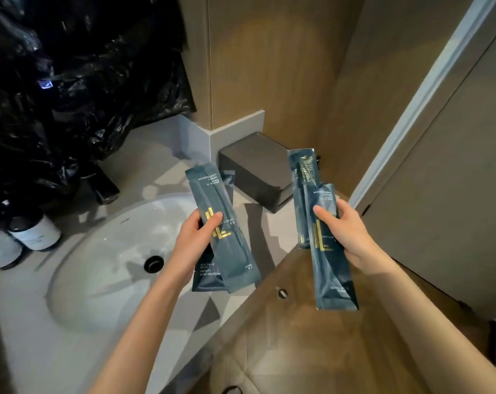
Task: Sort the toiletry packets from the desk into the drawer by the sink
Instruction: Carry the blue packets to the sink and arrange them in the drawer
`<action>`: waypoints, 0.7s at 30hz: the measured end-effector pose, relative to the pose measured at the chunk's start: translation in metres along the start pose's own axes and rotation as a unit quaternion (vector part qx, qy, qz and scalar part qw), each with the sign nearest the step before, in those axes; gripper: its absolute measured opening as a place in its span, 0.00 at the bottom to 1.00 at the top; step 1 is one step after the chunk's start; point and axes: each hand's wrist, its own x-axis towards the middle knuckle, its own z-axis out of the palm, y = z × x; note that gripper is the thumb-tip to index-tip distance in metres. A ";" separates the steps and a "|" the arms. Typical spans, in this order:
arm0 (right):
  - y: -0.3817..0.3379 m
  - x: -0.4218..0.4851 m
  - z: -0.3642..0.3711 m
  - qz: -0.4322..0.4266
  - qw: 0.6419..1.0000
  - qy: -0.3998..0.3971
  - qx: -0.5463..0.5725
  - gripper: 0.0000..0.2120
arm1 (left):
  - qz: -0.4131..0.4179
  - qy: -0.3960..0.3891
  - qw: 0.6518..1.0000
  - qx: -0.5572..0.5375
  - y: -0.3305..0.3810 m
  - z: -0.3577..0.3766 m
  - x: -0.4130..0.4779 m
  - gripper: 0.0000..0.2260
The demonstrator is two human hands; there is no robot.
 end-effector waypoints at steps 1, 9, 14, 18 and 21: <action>-0.004 0.019 0.000 0.005 1.000 0.000 0.010 0.17 | 0.000 0.008 1.000 -0.002 0.003 0.006 0.011 0.05; -0.029 0.187 0.023 0.008 1.000 -0.021 0.002 0.20 | -0.006 0.099 0.995 -0.017 0.008 0.046 0.085 0.07; -0.037 0.275 0.047 0.025 0.998 -0.062 0.018 0.23 | -0.017 0.179 0.983 -0.035 0.001 0.081 0.108 0.07; -0.038 0.314 0.063 0.062 0.993 -0.101 0.027 0.29 | -0.026 0.244 0.968 -0.049 0.004 0.114 0.116 0.06; -0.035 0.329 0.073 0.076 0.989 -0.122 0.020 0.33 | -0.029 0.291 0.955 -0.044 0.005 0.132 0.120 0.05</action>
